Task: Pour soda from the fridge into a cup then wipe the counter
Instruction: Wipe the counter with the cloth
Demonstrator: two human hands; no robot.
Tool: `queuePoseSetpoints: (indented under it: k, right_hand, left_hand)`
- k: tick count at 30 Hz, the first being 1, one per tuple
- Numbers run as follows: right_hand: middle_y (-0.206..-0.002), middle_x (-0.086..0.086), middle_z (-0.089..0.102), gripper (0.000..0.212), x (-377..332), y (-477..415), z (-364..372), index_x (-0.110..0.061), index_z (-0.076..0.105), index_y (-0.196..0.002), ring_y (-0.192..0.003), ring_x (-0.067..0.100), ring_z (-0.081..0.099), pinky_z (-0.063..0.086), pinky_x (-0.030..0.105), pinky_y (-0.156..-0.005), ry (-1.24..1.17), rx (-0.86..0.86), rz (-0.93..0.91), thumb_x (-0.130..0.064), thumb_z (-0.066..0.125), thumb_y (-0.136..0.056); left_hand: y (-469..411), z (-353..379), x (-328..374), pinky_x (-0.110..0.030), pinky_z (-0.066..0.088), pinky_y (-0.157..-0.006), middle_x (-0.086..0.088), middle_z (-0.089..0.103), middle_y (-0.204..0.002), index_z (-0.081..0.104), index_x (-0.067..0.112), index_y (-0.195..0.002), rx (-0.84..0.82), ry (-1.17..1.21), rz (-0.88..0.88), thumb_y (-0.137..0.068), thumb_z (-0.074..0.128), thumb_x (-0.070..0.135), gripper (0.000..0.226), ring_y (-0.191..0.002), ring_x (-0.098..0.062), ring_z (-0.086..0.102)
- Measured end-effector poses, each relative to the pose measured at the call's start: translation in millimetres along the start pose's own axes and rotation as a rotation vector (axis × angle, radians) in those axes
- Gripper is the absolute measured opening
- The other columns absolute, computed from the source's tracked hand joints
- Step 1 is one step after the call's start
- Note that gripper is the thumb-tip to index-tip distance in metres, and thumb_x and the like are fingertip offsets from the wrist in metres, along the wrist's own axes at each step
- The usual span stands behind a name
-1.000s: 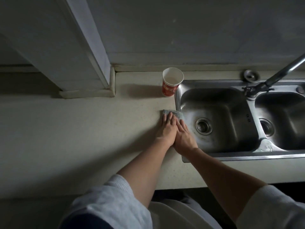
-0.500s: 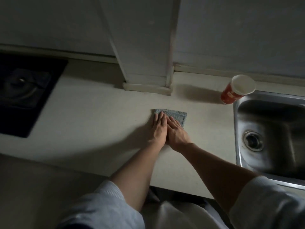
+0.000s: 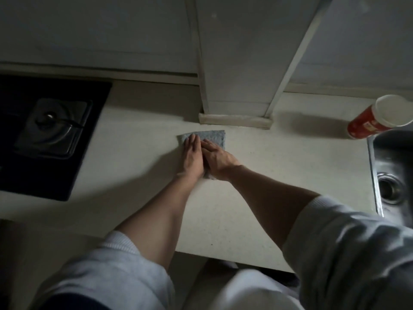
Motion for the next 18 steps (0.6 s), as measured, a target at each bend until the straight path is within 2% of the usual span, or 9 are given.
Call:
queuePoseSetpoints:
  k: [5,10,14,18]
  right_hand:
    - [-0.16,0.009,0.024,0.068,44.4,30.1,-13.9,-0.01,0.027,-0.152,-0.149,0.025,0.014,0.01,0.033,-0.122,-0.046,0.099,0.079,-0.016,0.057,-0.092]
    - [-0.158,0.012,0.027,0.082,115.7,107.5,-41.0,-0.009,0.03,-0.151,-0.148,0.03,0.018,0.013,0.034,-0.122,-0.095,0.125,0.169,-0.015,0.069,-0.08]
    - [-0.16,0.005,0.024,0.086,184.1,180.9,-62.7,-0.017,0.028,-0.153,-0.148,0.026,0.017,0.016,0.031,-0.121,-0.095,0.155,0.249,-0.019,0.071,-0.079]
    - [-0.16,0.006,0.025,0.097,244.4,251.7,-84.3,-0.015,0.029,-0.152,-0.148,0.024,0.02,0.023,0.039,-0.12,-0.098,0.217,0.312,-0.027,0.082,-0.072]
  left_hand:
    - [-5.7,9.4,55.8,-0.026,-0.006,-0.118,-0.014,0.0,-0.165,0.005,0.005,-0.156,-0.042,0.033,0.076,-0.102,0.039,0.009,0.064,-0.152,-0.027,-0.003]
    - [11.4,39.7,156.7,-0.03,-0.01,-0.118,-0.014,-0.007,-0.164,-0.002,0.003,-0.155,-0.093,0.032,0.179,-0.104,0.033,0.007,0.062,-0.152,-0.03,-0.008]
    - [28.8,72.5,248.4,-0.035,-0.008,-0.121,-0.014,-0.007,-0.164,-0.003,0.003,-0.155,-0.119,0.045,0.249,-0.105,0.025,0.007,0.058,-0.151,-0.031,-0.009]
    - [44.9,107.2,339.5,-0.043,-0.005,-0.122,-0.017,-0.003,-0.164,-0.001,0.0,-0.155,-0.13,0.04,0.325,-0.104,0.024,0.007,0.057,-0.151,-0.036,-0.006]
Point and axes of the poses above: each hand's wrist, its own y-axis away from the middle knuckle, its own z-axis out of the palm, x = y × z, the point moved 1 cm from there along -y, towards the middle knuckle
